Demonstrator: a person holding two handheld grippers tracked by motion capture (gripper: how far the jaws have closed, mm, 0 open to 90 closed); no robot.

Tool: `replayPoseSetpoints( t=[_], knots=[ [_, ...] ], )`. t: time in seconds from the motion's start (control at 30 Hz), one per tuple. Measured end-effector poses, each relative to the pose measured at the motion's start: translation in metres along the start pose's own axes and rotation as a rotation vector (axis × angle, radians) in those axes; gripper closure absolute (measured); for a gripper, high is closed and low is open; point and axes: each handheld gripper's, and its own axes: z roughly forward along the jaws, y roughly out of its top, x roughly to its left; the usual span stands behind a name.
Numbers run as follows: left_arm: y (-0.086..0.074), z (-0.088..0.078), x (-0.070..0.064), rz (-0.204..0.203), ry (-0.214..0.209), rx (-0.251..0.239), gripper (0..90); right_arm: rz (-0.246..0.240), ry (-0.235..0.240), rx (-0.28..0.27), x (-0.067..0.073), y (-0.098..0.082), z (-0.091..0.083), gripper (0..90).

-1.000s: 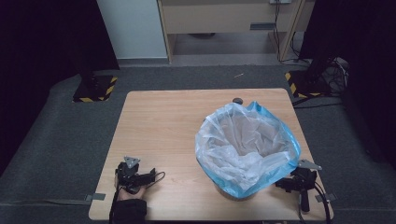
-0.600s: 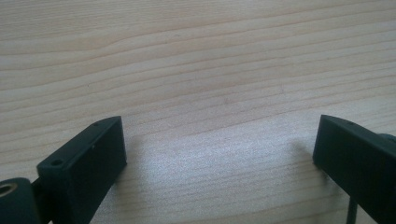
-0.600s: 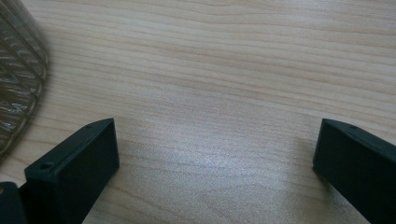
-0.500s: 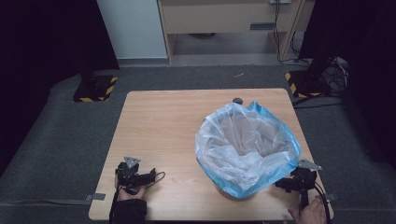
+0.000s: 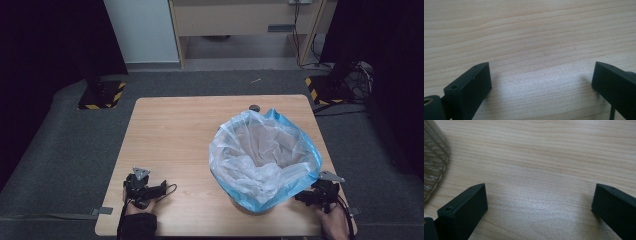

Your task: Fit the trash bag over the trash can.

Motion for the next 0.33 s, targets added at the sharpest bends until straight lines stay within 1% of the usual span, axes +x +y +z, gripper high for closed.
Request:
replayPoseSetpoints(
  t=[0.33],
  knots=[
    [0.0,0.0,0.0,0.0,0.0,0.0,2.0,-0.003,-0.001,-0.003,-0.0008,-0.0009,-0.0008,0.4]
  ],
)
